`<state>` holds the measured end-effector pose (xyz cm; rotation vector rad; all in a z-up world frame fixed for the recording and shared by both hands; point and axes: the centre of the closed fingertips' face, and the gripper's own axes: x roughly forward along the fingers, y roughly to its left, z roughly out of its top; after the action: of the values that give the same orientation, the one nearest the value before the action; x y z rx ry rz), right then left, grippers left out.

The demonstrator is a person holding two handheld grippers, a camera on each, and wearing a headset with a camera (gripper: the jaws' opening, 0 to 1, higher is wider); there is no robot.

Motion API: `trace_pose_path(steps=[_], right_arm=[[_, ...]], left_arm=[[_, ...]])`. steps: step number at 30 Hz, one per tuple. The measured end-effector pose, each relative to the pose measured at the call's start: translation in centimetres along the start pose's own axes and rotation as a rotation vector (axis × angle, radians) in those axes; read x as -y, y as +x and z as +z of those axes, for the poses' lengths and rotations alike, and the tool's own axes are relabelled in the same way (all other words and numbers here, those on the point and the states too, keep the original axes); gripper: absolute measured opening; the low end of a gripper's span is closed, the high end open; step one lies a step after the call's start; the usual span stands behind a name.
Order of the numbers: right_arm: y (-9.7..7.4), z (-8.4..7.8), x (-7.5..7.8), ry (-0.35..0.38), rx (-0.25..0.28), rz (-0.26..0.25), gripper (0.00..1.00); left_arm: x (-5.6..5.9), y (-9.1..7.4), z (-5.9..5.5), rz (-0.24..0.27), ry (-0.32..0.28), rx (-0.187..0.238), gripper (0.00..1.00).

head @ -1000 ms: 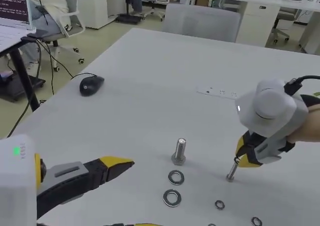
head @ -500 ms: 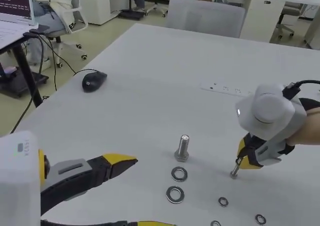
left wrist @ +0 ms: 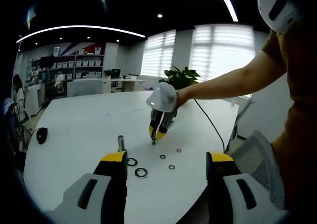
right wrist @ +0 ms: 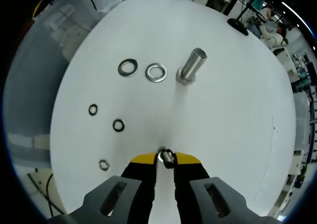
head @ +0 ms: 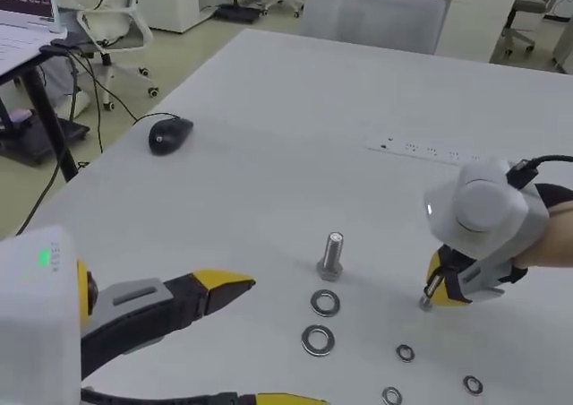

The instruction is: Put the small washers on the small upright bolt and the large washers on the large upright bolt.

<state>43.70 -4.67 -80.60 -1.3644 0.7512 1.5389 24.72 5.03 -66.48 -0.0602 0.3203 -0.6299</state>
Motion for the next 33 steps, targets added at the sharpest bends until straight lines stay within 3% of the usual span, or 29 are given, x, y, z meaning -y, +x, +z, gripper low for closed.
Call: trace_pose_path(steps=[6,13,25,33], right_arm=[[1.0,-0.3,0.0,0.003,0.002,0.008,0.13],[1.0,-0.4,-0.1,0.009,0.008,0.010,0.15],[-2.1,-1.1,-0.8,0.080,0.046,-0.022,0.16],[-3.6,-2.1,-3.4,0.101,0.043,-0.025,0.16]], left_arm=[[-0.2,0.0,-0.1,0.004,-0.004,-0.002,0.64],[-0.4,-0.1,-0.3,0.006,-0.006,-0.006,0.64],[0.1,-0.4,0.1,0.006,0.018,-0.005,0.64],[0.9,-0.8,0.6,0.002,0.040,0.004,0.64]])
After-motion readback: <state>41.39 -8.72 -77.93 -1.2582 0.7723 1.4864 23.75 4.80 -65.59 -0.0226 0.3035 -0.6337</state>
